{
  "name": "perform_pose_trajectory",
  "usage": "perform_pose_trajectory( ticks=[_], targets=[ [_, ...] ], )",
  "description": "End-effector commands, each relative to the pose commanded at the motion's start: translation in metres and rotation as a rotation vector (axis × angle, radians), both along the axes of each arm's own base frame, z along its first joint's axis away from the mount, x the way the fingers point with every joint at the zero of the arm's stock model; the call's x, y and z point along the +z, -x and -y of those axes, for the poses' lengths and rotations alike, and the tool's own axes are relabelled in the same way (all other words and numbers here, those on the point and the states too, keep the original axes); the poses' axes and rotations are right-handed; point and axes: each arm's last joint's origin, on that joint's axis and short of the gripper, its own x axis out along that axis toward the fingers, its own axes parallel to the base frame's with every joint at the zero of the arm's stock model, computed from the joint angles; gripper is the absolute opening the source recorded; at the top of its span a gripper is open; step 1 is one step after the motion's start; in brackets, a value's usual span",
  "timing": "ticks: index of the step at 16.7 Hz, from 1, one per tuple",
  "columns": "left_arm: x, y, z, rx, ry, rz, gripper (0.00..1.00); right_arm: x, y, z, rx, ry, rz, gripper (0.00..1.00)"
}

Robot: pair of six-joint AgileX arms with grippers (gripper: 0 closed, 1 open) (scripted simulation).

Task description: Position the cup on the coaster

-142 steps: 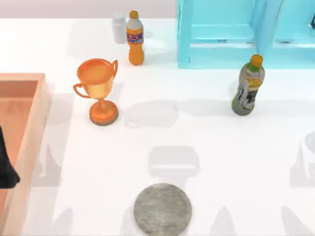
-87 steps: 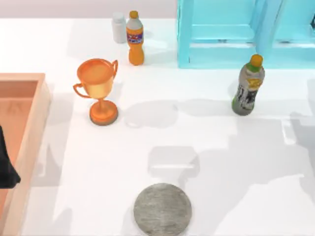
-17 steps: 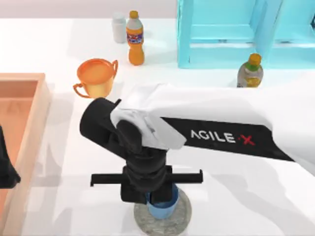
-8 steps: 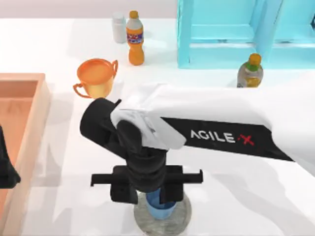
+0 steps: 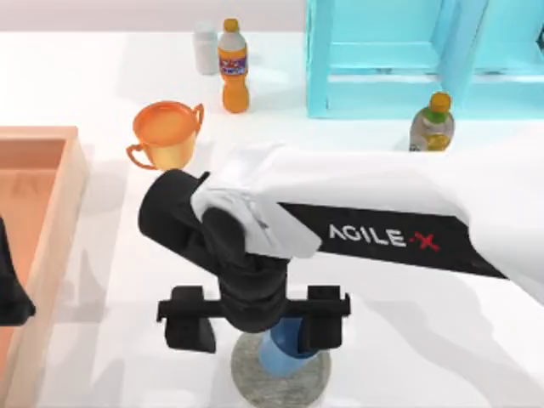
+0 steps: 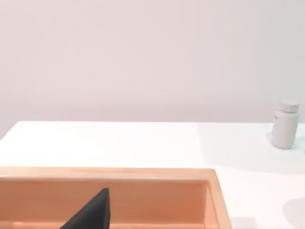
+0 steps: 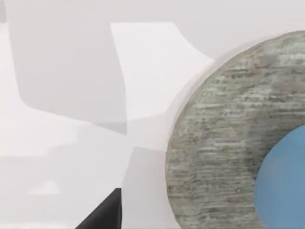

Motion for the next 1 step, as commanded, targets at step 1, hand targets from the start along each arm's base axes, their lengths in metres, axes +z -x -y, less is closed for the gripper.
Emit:
perform_pose_trajectory(
  ticks=[1],
  targets=[
    [0.0, 0.0, 0.0, 0.0, 0.0, 0.0, 1.0, 0.0, 0.0, 0.0, 0.0, 0.0, 0.0, 1.0]
  ],
)
